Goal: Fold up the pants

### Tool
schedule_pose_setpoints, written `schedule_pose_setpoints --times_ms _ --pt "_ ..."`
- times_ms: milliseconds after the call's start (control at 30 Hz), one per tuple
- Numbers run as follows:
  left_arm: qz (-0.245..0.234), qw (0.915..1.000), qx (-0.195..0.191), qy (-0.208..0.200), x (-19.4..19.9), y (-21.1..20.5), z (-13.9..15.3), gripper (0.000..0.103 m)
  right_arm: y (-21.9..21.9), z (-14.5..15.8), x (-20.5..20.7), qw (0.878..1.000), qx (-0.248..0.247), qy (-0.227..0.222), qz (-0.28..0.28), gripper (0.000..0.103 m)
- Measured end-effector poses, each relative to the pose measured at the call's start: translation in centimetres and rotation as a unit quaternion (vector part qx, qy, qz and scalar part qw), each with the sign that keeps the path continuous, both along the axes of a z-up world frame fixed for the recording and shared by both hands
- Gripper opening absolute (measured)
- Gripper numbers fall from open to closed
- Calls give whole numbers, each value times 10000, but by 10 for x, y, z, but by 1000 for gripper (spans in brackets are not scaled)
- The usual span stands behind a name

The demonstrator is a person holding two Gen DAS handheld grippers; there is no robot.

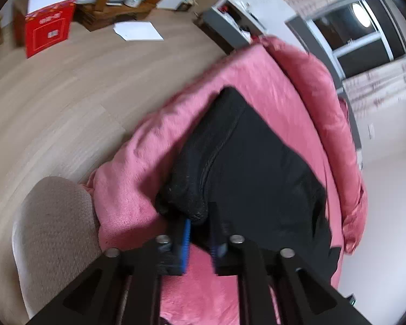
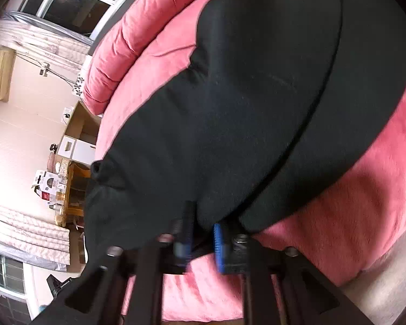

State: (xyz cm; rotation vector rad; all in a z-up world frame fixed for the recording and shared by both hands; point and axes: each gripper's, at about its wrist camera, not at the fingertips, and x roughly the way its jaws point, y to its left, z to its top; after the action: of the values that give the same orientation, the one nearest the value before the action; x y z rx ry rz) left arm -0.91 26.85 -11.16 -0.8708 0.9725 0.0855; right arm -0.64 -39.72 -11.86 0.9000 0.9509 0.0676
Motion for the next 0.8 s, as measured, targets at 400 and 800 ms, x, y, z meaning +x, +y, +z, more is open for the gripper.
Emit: schedule_pose_setpoints --times_ms 400,800 --pt "163 9875 1210 -999 -5 -15 55 23 -124 16 17 9863 -671 -568 -1395 56" --pt "-1742 9632 1874 -827 65 -126 36 24 -225 5 60 9752 -520 -333 -2123 14"
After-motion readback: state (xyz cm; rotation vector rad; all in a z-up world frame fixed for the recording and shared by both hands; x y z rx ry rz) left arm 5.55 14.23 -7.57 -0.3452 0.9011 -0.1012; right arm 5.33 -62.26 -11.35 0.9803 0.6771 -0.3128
